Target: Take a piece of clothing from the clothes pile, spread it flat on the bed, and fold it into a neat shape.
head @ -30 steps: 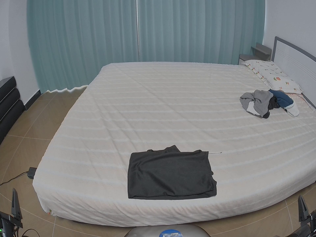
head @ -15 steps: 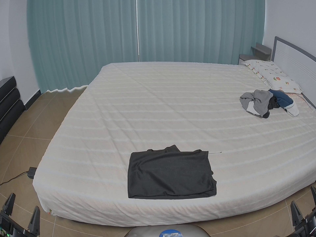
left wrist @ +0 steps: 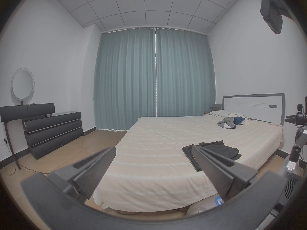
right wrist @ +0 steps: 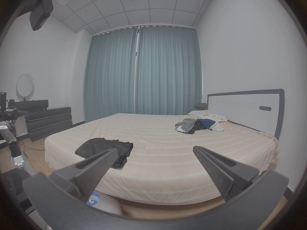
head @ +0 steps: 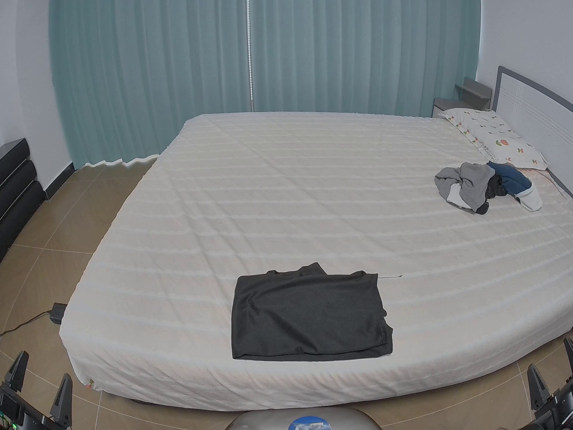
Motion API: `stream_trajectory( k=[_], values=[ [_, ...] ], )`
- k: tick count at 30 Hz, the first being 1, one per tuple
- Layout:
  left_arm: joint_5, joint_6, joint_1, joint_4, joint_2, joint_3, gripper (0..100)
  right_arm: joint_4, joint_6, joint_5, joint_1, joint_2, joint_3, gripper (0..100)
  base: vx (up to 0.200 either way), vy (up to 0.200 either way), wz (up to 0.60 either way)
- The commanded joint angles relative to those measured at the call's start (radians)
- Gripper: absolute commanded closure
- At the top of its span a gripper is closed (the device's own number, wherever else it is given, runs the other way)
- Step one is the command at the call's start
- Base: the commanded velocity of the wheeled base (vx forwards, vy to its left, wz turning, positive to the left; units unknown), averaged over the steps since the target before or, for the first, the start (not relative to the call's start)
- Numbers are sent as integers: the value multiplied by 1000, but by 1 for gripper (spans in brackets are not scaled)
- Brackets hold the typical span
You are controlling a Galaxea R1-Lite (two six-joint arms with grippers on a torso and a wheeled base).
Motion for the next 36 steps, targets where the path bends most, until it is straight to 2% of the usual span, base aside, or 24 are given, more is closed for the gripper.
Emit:
stream_trajectory(
  k=[1, 36],
  values=[
    [0, 1, 0, 0, -10, 16, 0, 5, -1, -1, 0, -9, 15, 0, 0, 0, 0],
    [-6, 4, 0, 1, -10, 16, 0, 1, 30, -8, 4, -10, 18, 0, 0, 0, 0]
  ],
)
